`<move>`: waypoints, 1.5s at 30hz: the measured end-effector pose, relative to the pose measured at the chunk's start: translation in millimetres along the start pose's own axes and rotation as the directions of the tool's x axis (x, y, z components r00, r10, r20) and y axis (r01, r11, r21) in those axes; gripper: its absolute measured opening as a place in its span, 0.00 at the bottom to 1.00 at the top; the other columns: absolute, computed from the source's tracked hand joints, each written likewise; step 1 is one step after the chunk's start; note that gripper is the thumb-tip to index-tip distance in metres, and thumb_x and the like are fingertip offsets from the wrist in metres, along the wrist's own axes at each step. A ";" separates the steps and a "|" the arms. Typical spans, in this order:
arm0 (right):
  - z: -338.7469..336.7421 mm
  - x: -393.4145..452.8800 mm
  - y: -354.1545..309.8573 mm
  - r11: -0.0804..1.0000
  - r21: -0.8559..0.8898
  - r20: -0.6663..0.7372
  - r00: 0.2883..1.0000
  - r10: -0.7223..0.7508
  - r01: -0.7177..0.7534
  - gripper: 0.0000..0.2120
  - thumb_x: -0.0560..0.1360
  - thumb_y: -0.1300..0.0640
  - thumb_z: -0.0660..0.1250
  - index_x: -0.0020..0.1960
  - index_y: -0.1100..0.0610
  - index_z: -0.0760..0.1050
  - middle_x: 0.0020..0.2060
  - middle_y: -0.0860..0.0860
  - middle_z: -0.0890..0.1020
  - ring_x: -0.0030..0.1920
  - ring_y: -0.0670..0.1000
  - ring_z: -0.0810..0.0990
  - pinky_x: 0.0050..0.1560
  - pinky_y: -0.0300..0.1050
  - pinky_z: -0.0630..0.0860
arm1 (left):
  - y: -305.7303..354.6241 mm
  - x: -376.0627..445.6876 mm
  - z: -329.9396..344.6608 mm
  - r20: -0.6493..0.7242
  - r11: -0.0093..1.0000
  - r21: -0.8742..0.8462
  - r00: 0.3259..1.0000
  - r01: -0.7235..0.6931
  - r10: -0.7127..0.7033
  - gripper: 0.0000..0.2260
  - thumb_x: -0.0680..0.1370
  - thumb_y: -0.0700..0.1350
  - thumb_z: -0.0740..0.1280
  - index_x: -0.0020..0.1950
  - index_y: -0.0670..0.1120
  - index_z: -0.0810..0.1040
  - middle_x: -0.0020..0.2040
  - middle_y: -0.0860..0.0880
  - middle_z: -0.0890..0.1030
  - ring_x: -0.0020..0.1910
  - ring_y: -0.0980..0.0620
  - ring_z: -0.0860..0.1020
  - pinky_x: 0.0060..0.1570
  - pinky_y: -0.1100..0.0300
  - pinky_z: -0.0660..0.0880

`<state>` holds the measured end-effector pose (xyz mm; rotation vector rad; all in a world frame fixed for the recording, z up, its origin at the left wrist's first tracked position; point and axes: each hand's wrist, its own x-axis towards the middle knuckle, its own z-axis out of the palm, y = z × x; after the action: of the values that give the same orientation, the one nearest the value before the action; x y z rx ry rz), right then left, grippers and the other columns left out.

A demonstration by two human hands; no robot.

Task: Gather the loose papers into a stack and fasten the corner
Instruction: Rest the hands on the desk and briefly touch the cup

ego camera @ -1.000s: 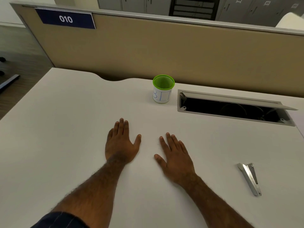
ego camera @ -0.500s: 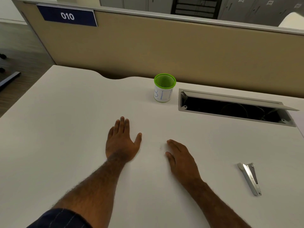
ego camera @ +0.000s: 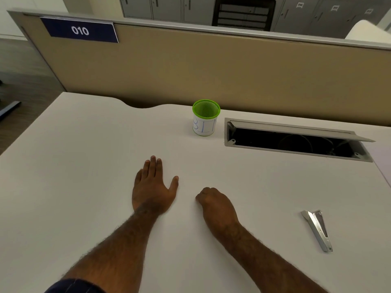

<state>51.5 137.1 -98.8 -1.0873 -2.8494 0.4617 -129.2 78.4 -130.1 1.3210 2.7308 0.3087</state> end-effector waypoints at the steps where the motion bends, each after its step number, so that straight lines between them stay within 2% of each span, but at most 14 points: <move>1: 1.2 -0.1 -2.0 1.000 -0.003 -0.012 1.000 0.022 -0.022 0.07 0.67 0.68 0.66 0.41 0.60 0.79 0.38 0.53 0.79 0.42 0.56 0.79 0.38 0.49 0.78 | 0.1 0.1 -0.1 0.000 1.000 0.002 1.000 -0.002 0.002 0.37 0.78 0.67 0.46 0.81 0.46 0.48 0.81 0.49 0.47 0.80 0.51 0.46 0.78 0.53 0.47; 4: 3.3 -0.3 -9.3 0.998 -0.025 -0.027 0.998 0.060 -0.061 0.08 0.61 0.70 0.70 0.35 0.59 0.77 0.32 0.52 0.77 0.35 0.54 0.78 0.29 0.45 0.74 | -0.4 -0.7 -0.7 0.000 1.000 -0.001 1.000 0.001 -0.001 0.37 0.78 0.67 0.45 0.81 0.46 0.48 0.81 0.49 0.47 0.80 0.51 0.46 0.78 0.53 0.47; 8: -0.8 -3.6 -17.1 0.991 -0.117 -0.106 0.993 0.054 -0.066 0.19 0.45 0.67 0.78 0.28 0.54 0.73 0.26 0.48 0.73 0.27 0.48 0.74 0.22 0.37 0.61 | 0.4 -1.0 -1.1 0.006 1.000 -0.003 1.000 0.002 -0.002 0.37 0.78 0.67 0.46 0.81 0.47 0.47 0.81 0.49 0.46 0.80 0.51 0.46 0.78 0.53 0.47; 10: 3.3 -5.1 -18.4 0.990 -0.131 -0.156 0.987 0.034 -0.055 0.20 0.44 0.67 0.79 0.29 0.54 0.74 0.27 0.47 0.74 0.27 0.47 0.74 0.21 0.36 0.64 | 0.4 -0.7 -1.0 0.004 1.000 0.001 1.000 -0.001 0.001 0.37 0.78 0.66 0.46 0.81 0.46 0.47 0.81 0.49 0.46 0.80 0.51 0.46 0.78 0.53 0.47; 19: 13.4 -12.6 -8.0 0.974 -0.227 -0.271 0.959 -0.082 0.019 0.20 0.45 0.67 0.78 0.33 0.55 0.75 0.27 0.49 0.75 0.28 0.48 0.73 0.23 0.37 0.65 | 0.7 -0.6 -1.5 0.002 1.000 0.004 1.000 0.002 -0.002 0.37 0.78 0.67 0.46 0.81 0.47 0.47 0.81 0.49 0.46 0.80 0.51 0.46 0.78 0.54 0.46; 23: 9.6 -1.6 3.7 0.990 -0.112 -0.292 0.955 0.044 -0.080 0.17 0.53 0.68 0.76 0.38 0.56 0.76 0.32 0.50 0.77 0.32 0.50 0.76 0.26 0.41 0.70 | -0.2 -0.5 -2.0 0.003 1.000 -0.001 1.000 0.001 -0.001 0.37 0.78 0.67 0.46 0.81 0.46 0.47 0.81 0.49 0.46 0.80 0.51 0.46 0.78 0.54 0.46; 25: -0.2 8.9 13.8 0.964 0.156 -0.248 0.937 0.248 -0.214 0.10 0.65 0.68 0.68 0.44 0.57 0.76 0.38 0.52 0.79 0.39 0.53 0.78 0.38 0.45 0.73 | -0.2 -1.3 -2.3 0.000 1.000 -0.006 1.000 0.002 -0.002 0.37 0.78 0.67 0.46 0.81 0.46 0.47 0.81 0.49 0.46 0.80 0.51 0.46 0.78 0.54 0.47; 28: -22.9 24.7 27.8 0.630 0.659 0.005 0.839 0.544 -0.412 0.08 0.70 0.66 0.63 0.43 0.55 0.77 0.38 0.50 0.81 0.40 0.51 0.78 0.42 0.42 0.75 | 0.5 -1.6 -3.1 -0.005 1.000 -0.015 1.000 -0.002 0.002 0.37 0.78 0.66 0.47 0.81 0.46 0.48 0.81 0.49 0.47 0.80 0.51 0.46 0.77 0.54 0.46; 30: -37.6 35.1 35.3 0.309 0.862 0.164 0.799 0.579 -0.401 0.08 0.71 0.68 0.65 0.41 0.56 0.77 0.35 0.52 0.80 0.36 0.51 0.77 0.40 0.42 0.74 | 0.6 -2.0 -2.8 -0.012 1.000 -0.017 1.000 -0.004 0.004 0.36 0.78 0.66 0.47 0.81 0.46 0.48 0.81 0.49 0.47 0.80 0.51 0.46 0.77 0.54 0.46; 33: -61.6 55.1 39.1 -0.218 0.929 0.367 0.801 0.473 -0.298 0.08 0.73 0.73 0.65 0.42 0.62 0.75 0.36 0.56 0.78 0.37 0.50 0.76 0.38 0.38 0.78 | 0.2 -1.3 -2.5 -0.016 1.000 -0.024 1.000 0.000 0.000 0.37 0.78 0.66 0.47 0.81 0.46 0.49 0.81 0.49 0.48 0.80 0.51 0.47 0.77 0.54 0.47; 35: -79.2 73.7 38.9 -0.398 0.884 0.413 0.809 0.418 -0.245 0.08 0.75 0.74 0.62 0.43 0.63 0.73 0.37 0.56 0.77 0.39 0.50 0.76 0.35 0.34 0.79 | 0.1 -1.3 -2.3 -0.015 1.000 -0.025 1.000 0.002 -0.002 0.37 0.78 0.66 0.47 0.81 0.46 0.49 0.81 0.50 0.47 0.80 0.51 0.46 0.77 0.54 0.46; 41: -131.3 143.0 32.6 -0.525 0.850 0.306 0.858 0.413 -0.050 0.06 0.76 0.71 0.62 0.43 0.63 0.73 0.37 0.56 0.77 0.37 0.48 0.76 0.32 0.33 0.78 | 0.0 -1.2 -3.6 -0.020 0.999 -0.037 1.000 -0.002 0.002 0.37 0.78 0.66 0.46 0.81 0.47 0.46 0.81 0.50 0.44 0.80 0.52 0.45 0.77 0.55 0.45; 43: -144.3 164.8 30.8 -0.449 0.893 0.224 0.866 0.447 0.001 0.07 0.75 0.72 0.63 0.42 0.62 0.73 0.36 0.56 0.77 0.36 0.49 0.76 0.32 0.33 0.78 | 0.5 -1.8 -3.3 -0.021 0.999 -0.041 1.000 -0.004 0.003 0.37 0.78 0.66 0.46 0.81 0.47 0.46 0.81 0.51 0.44 0.80 0.52 0.44 0.77 0.55 0.45; 45: -149.0 184.7 28.4 -0.244 0.970 0.119 0.858 0.500 0.007 0.10 0.74 0.74 0.63 0.41 0.61 0.72 0.35 0.56 0.76 0.34 0.49 0.75 0.33 0.35 0.76 | 0.5 -2.7 -3.2 -0.029 0.999 -0.043 1.000 -0.006 0.005 0.37 0.78 0.66 0.46 0.81 0.47 0.46 0.81 0.51 0.44 0.80 0.52 0.44 0.77 0.55 0.45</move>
<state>-45.2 317.1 25.1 -1.0179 -0.8945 1.8608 -127.7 76.0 -126.8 1.3233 2.7282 0.3868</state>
